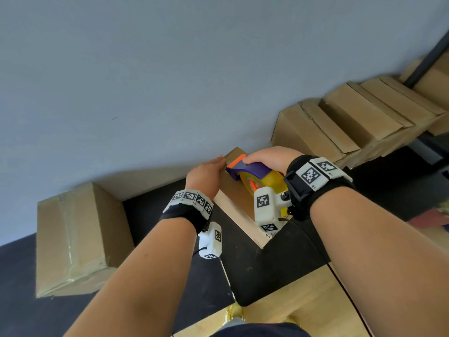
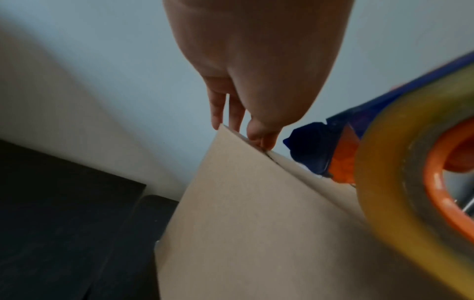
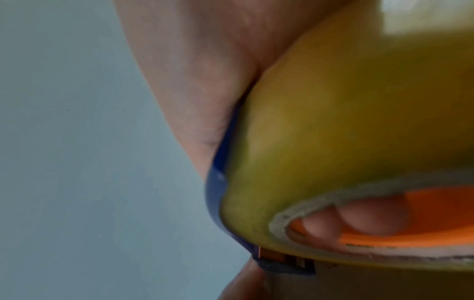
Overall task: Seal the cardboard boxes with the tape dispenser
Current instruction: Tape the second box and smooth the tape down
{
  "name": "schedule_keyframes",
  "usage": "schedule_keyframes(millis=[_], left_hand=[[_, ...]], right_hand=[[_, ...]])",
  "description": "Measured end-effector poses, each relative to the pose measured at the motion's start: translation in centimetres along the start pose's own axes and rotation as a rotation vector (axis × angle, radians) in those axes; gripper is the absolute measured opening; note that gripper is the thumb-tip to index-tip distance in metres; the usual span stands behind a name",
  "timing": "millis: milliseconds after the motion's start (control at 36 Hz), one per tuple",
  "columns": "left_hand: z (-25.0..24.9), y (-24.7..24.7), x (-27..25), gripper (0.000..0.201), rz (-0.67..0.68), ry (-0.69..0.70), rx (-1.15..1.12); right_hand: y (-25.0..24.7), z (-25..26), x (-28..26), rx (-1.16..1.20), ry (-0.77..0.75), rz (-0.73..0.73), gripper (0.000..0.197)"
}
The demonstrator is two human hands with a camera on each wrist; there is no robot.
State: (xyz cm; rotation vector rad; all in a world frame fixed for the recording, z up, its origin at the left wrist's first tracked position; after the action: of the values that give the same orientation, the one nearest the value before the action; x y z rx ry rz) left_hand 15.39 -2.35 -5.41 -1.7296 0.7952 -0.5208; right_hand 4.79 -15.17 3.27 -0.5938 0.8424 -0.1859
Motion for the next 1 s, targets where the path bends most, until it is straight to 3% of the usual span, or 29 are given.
schedule_keyframes(millis=[139,361,667,750,833,944,1000], left_hand=[[-0.3,1.0,-0.6,0.062,0.112,-0.025,0.133],[-1.1,1.0,-1.0,0.065,0.175,-0.101,0.242],[-2.2,1.1,-0.9,0.073,0.217,-0.197,0.228],[-2.3,1.6,-0.7,0.066,0.221,-0.218,0.129],[-1.9,1.9,-0.4,0.054,0.172,-0.211,-0.033],[-1.8,1.3,-0.9,0.061,-0.015,-0.183,-0.178],[-1.8,1.6,-1.2,0.059,-0.036,-0.171,-0.155]], right_hand=[[0.1,-0.2,-0.7,-0.027,0.009,0.018,0.03],[-0.4,-2.6,-2.5,-0.002,0.047,0.016,0.04],[-1.7,-8.3,-5.8,0.043,0.093,0.081,0.033],[-1.6,-9.6,-6.1,0.058,0.118,0.059,0.035],[-1.7,-10.1,-6.1,0.075,0.107,0.025,0.036],[-1.7,-10.0,-6.3,0.093,0.091,0.027,0.035],[-1.7,-9.8,-6.5,0.089,0.083,0.033,0.034]])
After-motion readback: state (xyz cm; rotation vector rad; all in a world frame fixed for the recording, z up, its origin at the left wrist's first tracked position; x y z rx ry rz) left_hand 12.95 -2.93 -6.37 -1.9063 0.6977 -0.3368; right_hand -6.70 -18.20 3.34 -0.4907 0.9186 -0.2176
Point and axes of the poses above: each hand's wrist, its own x-axis towards the middle knuckle, its own y-axis out of the palm, z = x × y, the point moved 7 cm from there along x, towards the middle knuckle, and after that the axes turned 8 degrees about y, right-handed, at the moved point
